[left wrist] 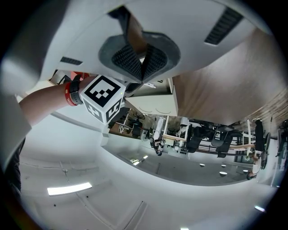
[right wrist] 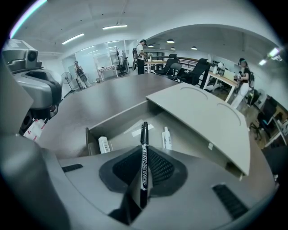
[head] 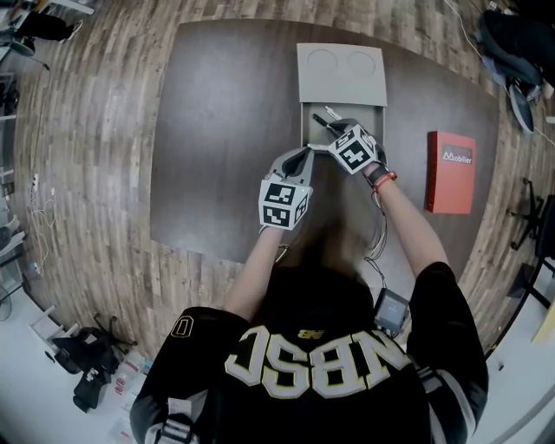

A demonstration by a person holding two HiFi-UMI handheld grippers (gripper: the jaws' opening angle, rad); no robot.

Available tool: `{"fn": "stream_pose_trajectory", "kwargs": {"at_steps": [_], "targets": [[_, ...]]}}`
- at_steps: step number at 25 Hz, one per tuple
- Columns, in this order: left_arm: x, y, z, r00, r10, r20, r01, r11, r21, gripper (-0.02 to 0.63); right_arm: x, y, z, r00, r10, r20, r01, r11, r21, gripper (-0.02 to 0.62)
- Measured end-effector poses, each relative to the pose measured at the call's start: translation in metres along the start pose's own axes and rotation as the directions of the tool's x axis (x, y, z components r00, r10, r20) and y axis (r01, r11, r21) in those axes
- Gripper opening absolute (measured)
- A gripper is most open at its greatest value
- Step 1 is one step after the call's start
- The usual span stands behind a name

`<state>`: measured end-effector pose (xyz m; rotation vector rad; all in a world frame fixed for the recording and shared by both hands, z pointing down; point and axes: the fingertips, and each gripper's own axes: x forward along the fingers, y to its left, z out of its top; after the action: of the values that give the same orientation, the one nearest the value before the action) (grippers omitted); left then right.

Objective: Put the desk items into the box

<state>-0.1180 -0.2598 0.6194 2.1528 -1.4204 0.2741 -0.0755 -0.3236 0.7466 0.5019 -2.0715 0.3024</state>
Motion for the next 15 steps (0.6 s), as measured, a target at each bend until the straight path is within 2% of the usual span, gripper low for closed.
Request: {"fn": "stream_pose_trajectory", "kwargs": {"at_steps": [5, 15], "targets": [[-0.006, -0.005, 0.004, 1.0, -0.002, 0.013, 0.002, 1.0, 0.014, 0.015, -0.005, -0.002, -0.002, 1.0, -0.002, 0.009, 0.002, 0.998, 0.064, 0.054], [-0.021, -0.02, 0.017, 0.999, -0.02, 0.051, 0.018, 0.999, 0.04, 0.015, -0.075, -0.015, 0.006, 0.983, -0.095, 0.158, 0.059, 0.973, 0.221, 0.061]]}}
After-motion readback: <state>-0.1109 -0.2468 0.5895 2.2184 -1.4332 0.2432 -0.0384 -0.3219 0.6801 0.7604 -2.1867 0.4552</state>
